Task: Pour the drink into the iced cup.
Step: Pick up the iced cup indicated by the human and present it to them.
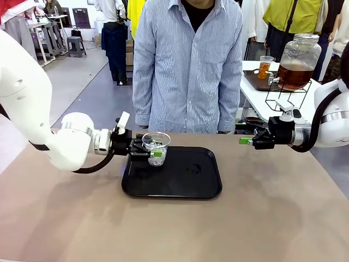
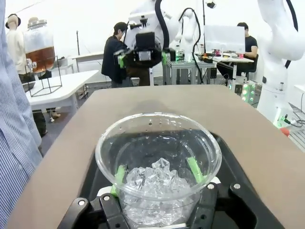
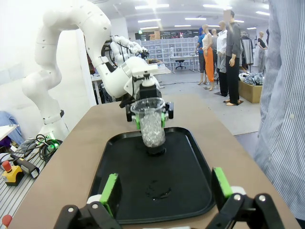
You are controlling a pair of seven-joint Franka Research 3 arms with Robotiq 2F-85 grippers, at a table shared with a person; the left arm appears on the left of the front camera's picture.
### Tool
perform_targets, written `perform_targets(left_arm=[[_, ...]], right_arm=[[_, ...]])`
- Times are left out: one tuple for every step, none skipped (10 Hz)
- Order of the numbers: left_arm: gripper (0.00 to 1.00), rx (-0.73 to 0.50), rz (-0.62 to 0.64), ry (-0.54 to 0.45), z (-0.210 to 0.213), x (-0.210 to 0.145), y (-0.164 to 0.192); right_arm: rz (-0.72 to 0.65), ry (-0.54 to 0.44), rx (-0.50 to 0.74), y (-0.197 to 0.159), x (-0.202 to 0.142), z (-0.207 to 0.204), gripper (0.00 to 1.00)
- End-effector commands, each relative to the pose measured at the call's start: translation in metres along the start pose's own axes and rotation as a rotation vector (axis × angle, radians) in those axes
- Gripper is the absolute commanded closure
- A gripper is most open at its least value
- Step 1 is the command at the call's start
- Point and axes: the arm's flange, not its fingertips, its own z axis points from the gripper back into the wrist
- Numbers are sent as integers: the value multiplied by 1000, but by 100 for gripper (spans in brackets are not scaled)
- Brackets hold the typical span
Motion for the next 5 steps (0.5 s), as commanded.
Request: perform_targets(left_arm=[[39,40,51,7,-7,46,0],[39,39,62,7,-11,69,9],[39,27,96,19,-17,89,19],[39,21,130,17,-22,102,28],[39,24,127,13,-26,113,34]], right_arm=[[-3,3,7,-1,4,-2,0],[-3,3,7,-1,4,-2,0],[-3,3,7,-1,4,-2,0],[-3,3,7,-1,4,-2,0],[-3,3,7,-1,4,-2,0]])
